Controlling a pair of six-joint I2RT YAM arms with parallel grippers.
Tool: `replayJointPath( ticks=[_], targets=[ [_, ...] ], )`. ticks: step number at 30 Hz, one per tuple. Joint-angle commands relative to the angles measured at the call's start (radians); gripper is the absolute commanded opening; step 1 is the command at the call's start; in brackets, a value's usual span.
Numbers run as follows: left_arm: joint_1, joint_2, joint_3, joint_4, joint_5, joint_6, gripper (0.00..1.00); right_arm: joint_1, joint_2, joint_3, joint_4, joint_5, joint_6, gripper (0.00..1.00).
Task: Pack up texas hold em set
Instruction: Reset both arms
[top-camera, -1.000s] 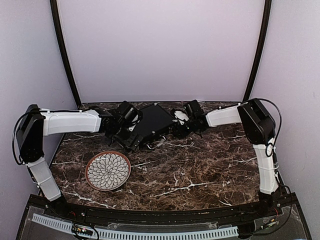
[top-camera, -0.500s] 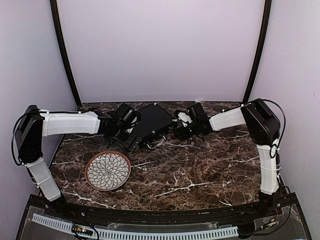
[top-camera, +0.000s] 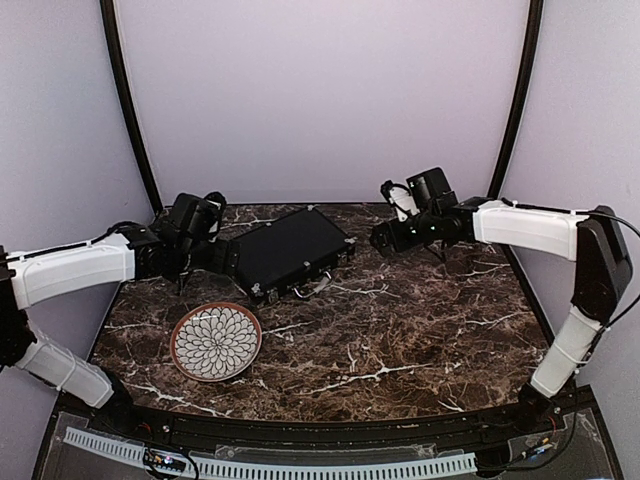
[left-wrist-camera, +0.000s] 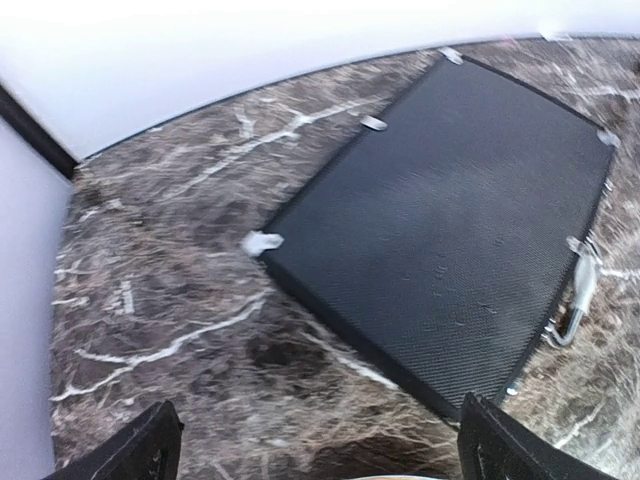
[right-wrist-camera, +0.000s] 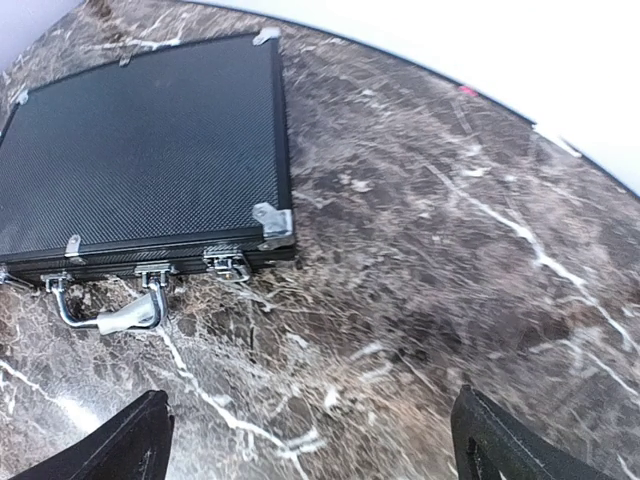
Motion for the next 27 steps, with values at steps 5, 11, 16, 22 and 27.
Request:
replayJointPath(
  ticks=[5, 11, 16, 22, 27],
  targets=[
    [0.028, -0.239, -0.157, 0.151, -0.217, -0.047, 0.99, -0.056, -0.204, -0.058, -0.141, 0.074, 0.115, 0.98],
    [0.03, -0.421, -0.266, 0.284, -0.235, -0.057, 0.99, -0.077, -0.348, -0.136, -0.078, 0.076, 0.136, 0.98],
    [0.03, -0.54, -0.335, 0.36, -0.148, -0.011, 0.99, -0.076, -0.447, -0.243, 0.013, 0.118, 0.155, 0.99],
    [0.03, -0.583, -0.332, 0.322, -0.127, -0.001, 0.99, -0.076, -0.549, -0.318, 0.052, 0.185, 0.19, 0.98],
    [0.03, -0.632, -0.386, 0.363, -0.096, 0.016, 0.98, -0.076, -0.575, -0.33, 0.053, 0.186, 0.184, 0.99]
  ],
)
